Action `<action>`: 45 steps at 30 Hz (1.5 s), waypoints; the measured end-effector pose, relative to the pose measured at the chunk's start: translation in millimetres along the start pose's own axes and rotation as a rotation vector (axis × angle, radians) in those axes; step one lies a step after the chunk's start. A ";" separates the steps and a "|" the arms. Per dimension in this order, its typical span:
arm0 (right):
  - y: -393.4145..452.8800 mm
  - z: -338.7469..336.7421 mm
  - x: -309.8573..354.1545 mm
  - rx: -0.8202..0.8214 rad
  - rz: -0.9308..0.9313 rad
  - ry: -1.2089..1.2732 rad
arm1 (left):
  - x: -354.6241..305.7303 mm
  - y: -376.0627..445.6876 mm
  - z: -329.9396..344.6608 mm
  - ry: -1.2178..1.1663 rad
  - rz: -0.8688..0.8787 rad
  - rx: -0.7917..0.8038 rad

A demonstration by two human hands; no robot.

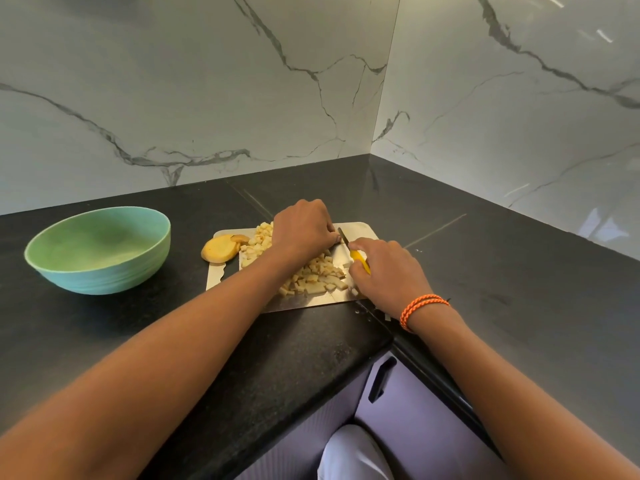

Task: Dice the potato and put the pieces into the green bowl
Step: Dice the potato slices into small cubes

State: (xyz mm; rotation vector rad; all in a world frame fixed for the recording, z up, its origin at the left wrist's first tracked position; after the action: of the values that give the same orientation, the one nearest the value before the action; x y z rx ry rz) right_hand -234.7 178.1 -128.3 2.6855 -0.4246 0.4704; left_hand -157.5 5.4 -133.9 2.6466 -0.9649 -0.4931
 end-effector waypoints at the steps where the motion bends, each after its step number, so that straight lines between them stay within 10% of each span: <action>1: -4.2 -1.7 -1.3 -0.001 -0.001 0.009 | -0.7 -0.2 -0.6 0.003 0.001 0.003; 45: -34.0 -22.4 -25.2 -0.057 -0.012 0.179 | 1.0 -3.3 -6.5 -0.075 -0.017 -0.015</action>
State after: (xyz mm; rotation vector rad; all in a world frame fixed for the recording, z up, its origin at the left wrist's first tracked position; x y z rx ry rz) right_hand -251.3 223.1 -128.9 2.5621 -0.3646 0.6786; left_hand -152.2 8.2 -129.4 2.6415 -0.9574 -0.6043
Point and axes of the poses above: each hand's wrist, its own y-axis towards the middle knuckle, its own z-axis out of the palm, x = y × z, the point moved 1 cm from there along y, towards the middle knuckle, and after that the axes turned 5 degrees about y, right-handed, at the moved point
